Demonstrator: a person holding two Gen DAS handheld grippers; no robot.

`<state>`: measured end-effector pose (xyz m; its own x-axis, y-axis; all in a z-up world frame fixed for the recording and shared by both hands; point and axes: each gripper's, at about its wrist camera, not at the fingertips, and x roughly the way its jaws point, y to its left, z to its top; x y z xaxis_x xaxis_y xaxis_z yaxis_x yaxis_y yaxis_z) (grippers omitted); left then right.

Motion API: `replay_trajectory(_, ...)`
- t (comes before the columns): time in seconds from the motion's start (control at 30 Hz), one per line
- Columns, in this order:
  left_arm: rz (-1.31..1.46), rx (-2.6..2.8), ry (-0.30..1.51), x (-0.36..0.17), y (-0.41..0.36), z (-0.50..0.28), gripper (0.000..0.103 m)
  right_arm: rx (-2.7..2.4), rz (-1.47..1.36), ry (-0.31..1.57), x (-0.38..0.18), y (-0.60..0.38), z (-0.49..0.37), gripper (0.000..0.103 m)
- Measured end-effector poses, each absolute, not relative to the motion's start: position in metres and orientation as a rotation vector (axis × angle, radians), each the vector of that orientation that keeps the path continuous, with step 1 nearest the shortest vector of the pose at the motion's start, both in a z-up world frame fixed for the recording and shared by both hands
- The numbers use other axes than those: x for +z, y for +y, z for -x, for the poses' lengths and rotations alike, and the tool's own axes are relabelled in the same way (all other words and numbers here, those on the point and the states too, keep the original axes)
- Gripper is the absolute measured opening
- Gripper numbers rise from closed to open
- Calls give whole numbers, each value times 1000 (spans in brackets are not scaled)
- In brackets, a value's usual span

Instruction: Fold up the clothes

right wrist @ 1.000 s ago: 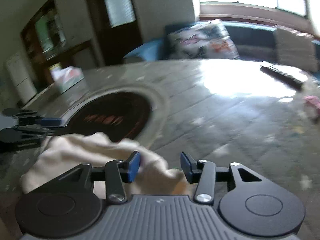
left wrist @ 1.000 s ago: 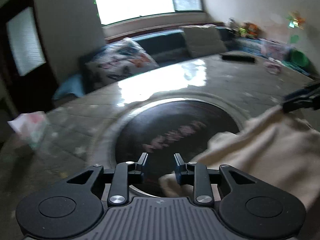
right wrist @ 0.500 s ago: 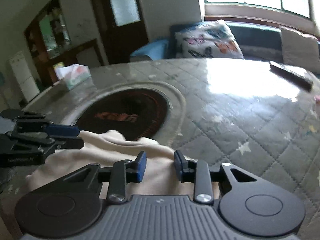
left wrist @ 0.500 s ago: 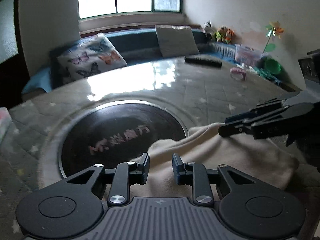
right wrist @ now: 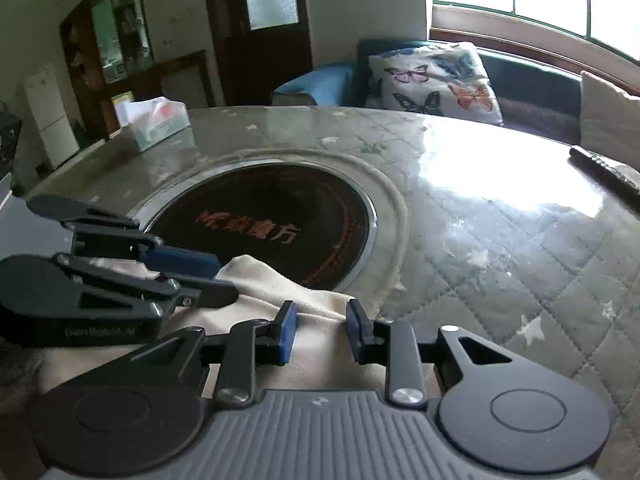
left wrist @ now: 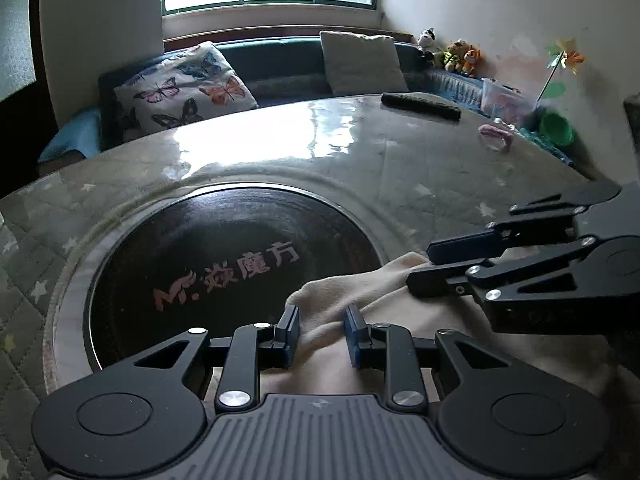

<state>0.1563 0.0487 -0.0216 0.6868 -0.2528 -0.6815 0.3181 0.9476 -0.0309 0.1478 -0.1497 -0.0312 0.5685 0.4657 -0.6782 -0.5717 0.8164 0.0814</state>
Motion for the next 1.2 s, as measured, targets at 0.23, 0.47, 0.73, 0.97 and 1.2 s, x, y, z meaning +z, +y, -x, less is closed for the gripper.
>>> replay_trajectory(0.23, -84, -328, 730, -19, 48, -154, 27, 627, 199, 735, -28, -143, -139, 27)
replay_trajectory(0.47, -81, -321, 708, -11, 56, -148, 27, 650, 230, 668, -16, -141, -121, 27)
replay_trajectory(0.73, -70, -338, 763, -19, 69, -157, 27, 692, 306, 644, -20, -123, -101, 27)
replay_trajectory(0.97, -72, -343, 778, -15, 77, -164, 27, 755, 363, 636, -24, -108, -82, 28)
replay_trajectory(1.2, -71, -333, 764, -8, 87, -163, 27, 871, 386, 600, -16, -92, -53, 29)
